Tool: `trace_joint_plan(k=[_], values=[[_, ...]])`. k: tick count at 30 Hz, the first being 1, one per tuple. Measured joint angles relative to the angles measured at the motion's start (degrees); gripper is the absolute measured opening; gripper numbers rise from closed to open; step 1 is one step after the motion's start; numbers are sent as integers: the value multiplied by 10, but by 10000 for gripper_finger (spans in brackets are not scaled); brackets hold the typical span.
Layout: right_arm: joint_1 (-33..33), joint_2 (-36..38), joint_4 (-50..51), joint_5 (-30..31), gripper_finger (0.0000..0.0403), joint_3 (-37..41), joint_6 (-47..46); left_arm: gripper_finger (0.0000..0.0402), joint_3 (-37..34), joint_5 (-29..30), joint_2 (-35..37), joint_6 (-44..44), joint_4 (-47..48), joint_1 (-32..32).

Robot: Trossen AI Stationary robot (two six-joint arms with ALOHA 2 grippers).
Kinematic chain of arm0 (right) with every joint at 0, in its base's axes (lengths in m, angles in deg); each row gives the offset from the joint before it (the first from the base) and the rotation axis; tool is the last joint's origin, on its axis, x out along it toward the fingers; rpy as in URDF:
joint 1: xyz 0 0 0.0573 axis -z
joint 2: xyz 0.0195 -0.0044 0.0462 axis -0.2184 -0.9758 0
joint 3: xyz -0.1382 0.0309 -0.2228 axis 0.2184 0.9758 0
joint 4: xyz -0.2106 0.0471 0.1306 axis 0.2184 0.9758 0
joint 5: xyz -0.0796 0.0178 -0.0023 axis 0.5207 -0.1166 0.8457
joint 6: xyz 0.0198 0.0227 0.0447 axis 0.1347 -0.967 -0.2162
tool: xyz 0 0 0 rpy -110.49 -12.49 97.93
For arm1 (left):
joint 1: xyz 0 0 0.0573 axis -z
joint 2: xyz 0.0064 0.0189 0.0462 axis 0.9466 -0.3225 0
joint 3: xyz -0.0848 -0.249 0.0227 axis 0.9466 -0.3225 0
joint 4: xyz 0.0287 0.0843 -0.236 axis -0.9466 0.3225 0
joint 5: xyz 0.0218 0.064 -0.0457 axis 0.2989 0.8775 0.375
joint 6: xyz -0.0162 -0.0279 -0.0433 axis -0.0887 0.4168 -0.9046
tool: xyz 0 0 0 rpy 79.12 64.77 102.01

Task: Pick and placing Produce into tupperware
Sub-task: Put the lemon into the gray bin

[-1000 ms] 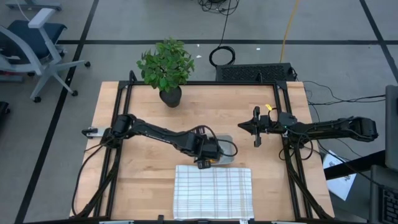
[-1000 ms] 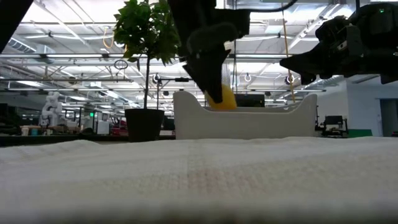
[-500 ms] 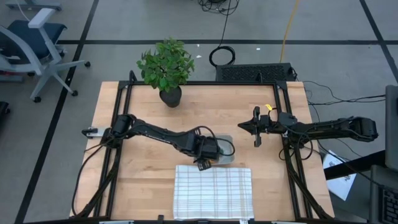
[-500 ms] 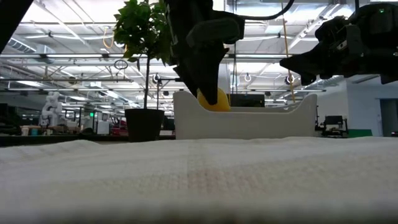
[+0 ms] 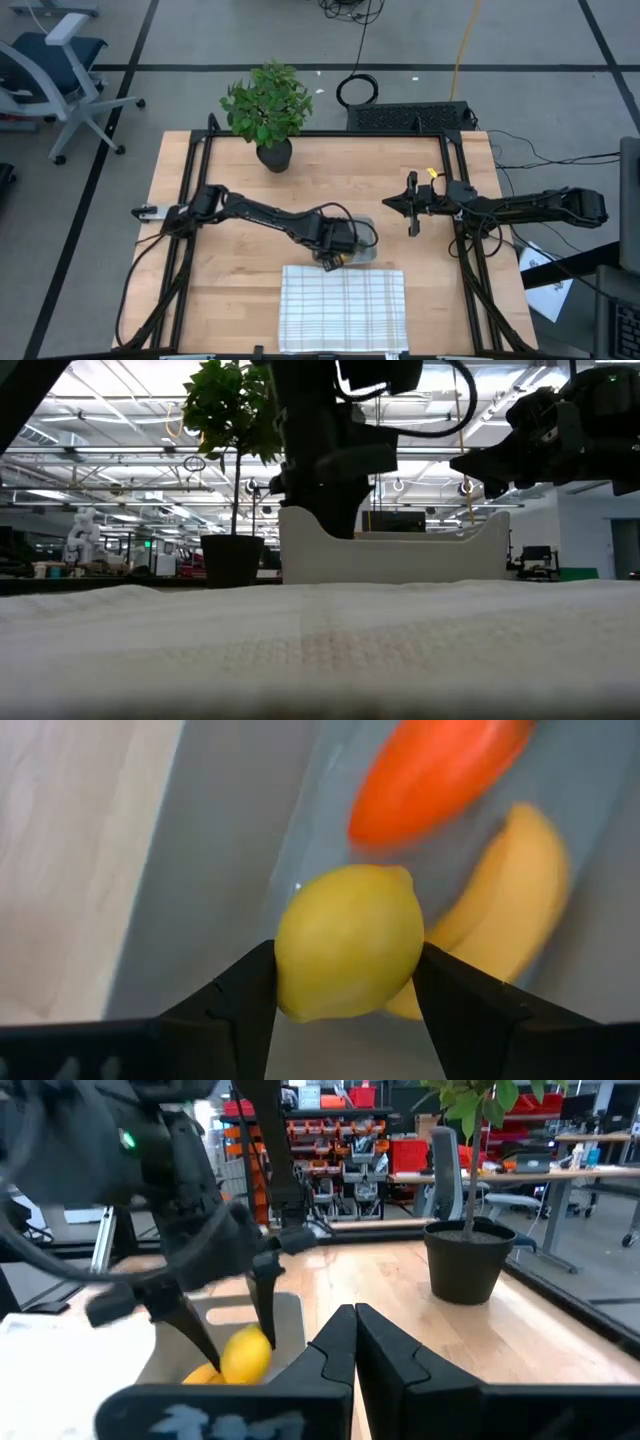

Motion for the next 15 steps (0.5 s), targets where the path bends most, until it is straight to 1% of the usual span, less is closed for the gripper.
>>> trace_joint_plan(k=[10,15], values=[[0,-1,0,0,0,0,2,209,0,0,-5,-5,0,-19],[0,-1,0,0,0,0,2,209,0,-24,-5,-3,3,-25]])
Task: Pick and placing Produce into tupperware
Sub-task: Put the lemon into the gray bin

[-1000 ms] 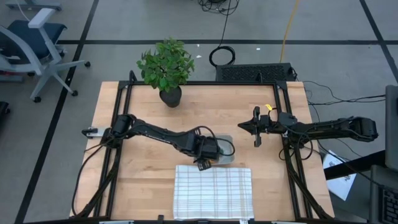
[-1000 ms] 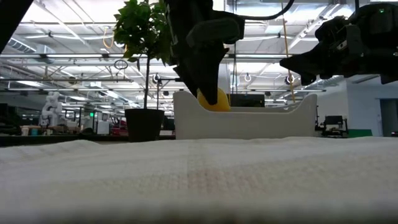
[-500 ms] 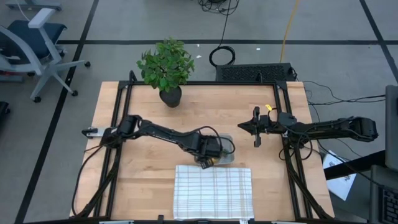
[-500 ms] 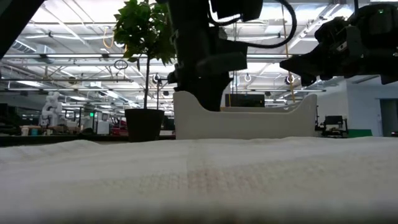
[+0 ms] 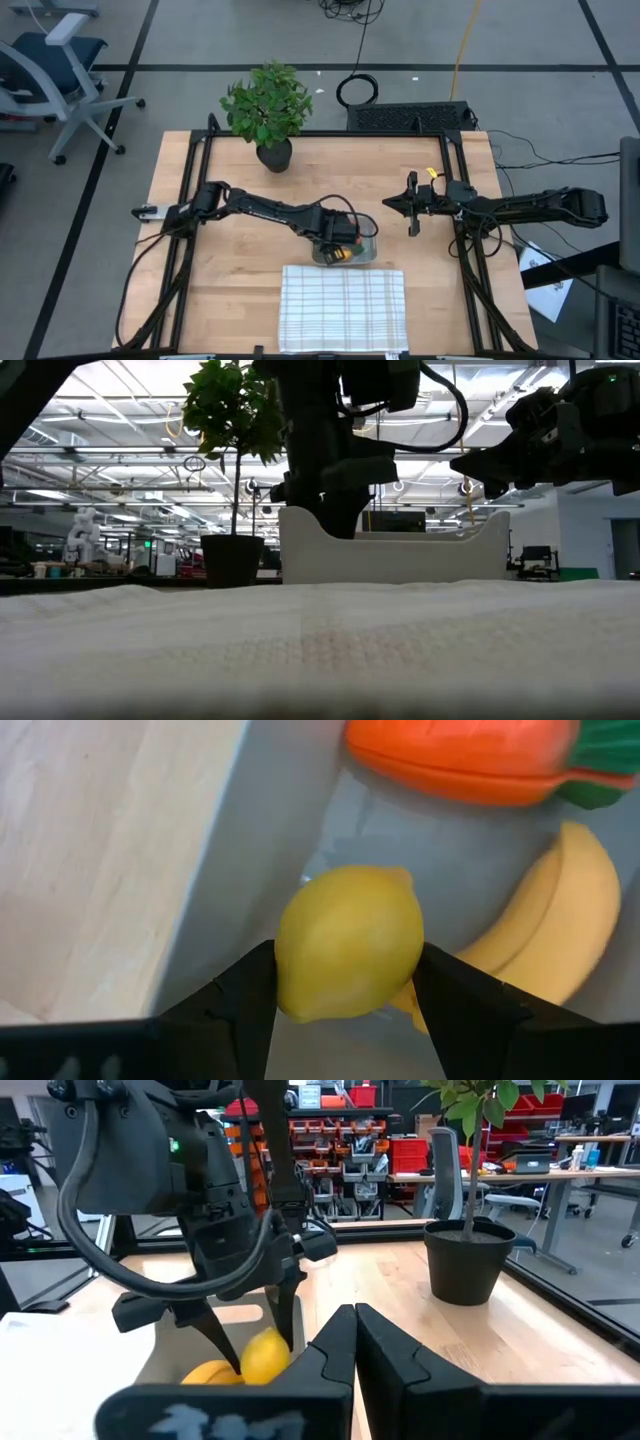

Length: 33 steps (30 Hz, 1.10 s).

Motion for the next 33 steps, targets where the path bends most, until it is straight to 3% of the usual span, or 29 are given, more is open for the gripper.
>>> trace_joint_plan(k=[14,33], values=[[0,0,5,0,0,0,1,209,0,-11,-5,75,1,2],[0,0,9,0,0,0,7,209,0,-26,-9,113,3,2]])
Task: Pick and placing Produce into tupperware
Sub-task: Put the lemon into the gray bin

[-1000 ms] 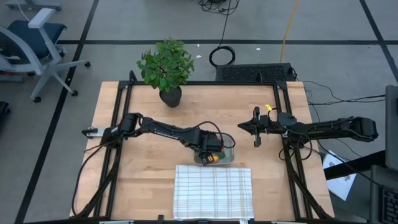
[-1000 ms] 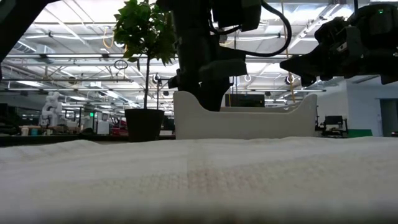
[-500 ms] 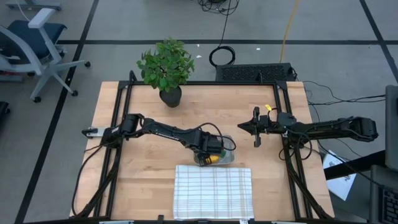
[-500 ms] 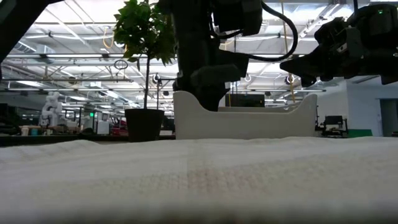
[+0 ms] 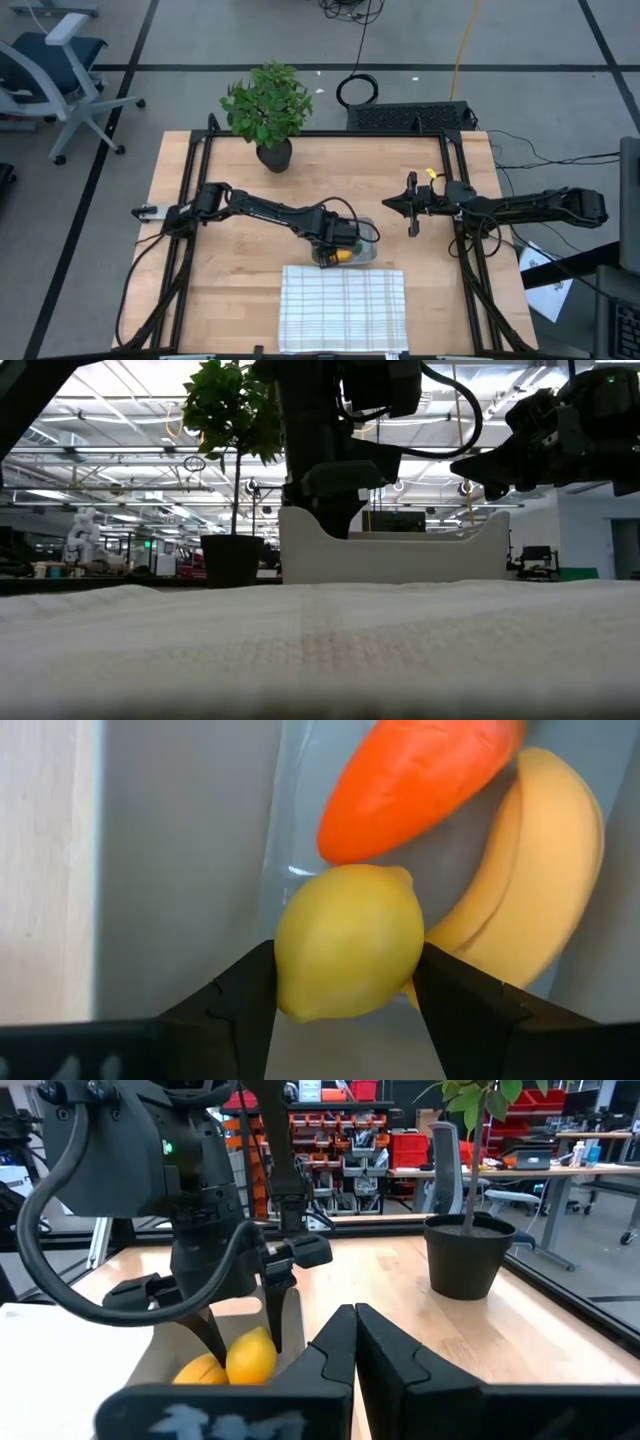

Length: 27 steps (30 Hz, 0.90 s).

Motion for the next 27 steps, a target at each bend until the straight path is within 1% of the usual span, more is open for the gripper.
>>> trace_joint_plan(k=[3,7,24,27], values=[[0,0,8,0,0,0,4,209,0,-3,0,-5,0,-1],[0,0,12,0,0,0,4,209,0,-27,0,-9,0,-3],[0,0,12,0,0,0,4,210,0,-27,0,-6,0,-3],[0,0,12,0,0,0,4,210,0,-43,0,-1,0,-3]])
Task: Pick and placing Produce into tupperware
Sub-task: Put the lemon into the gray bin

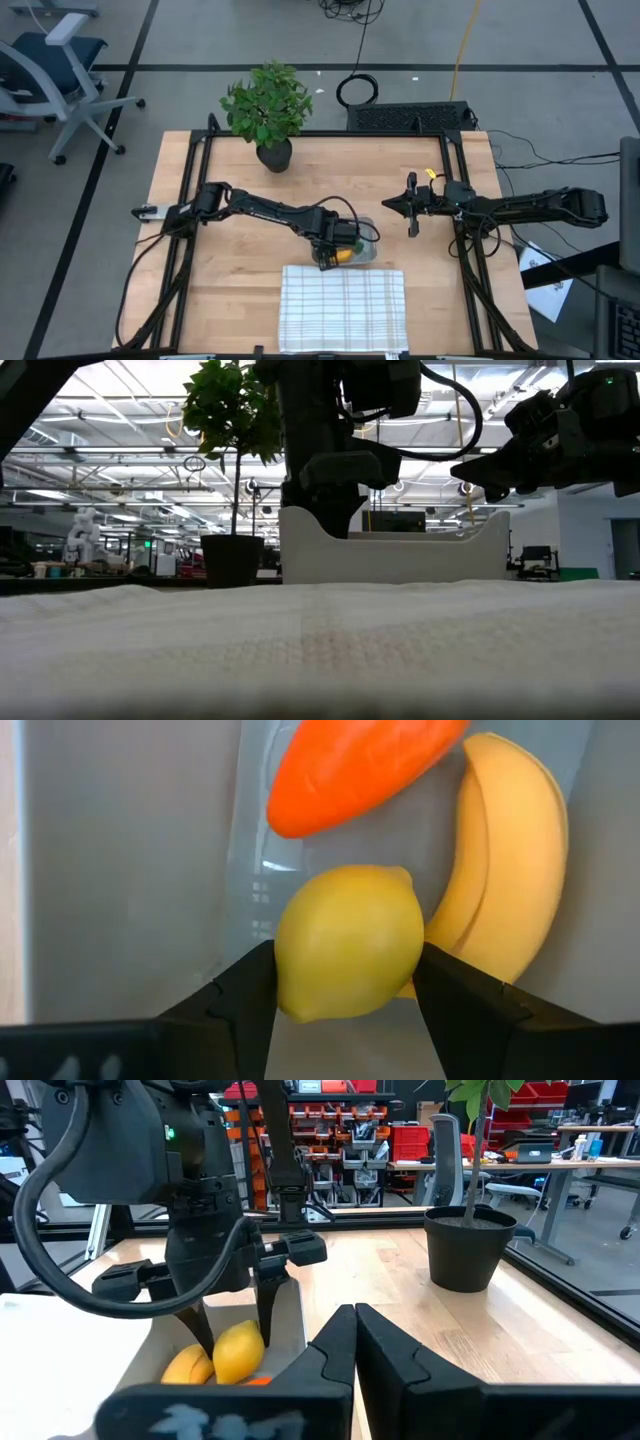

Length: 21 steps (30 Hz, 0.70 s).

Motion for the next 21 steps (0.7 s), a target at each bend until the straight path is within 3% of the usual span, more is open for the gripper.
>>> trace_joint_plan(k=[13,21], values=[[0,0,0,0,0,0,0,211,0,-8,0,17,0,0],[0,0,0,0,0,0,-2,267,0,-17,0,24,0,0]])
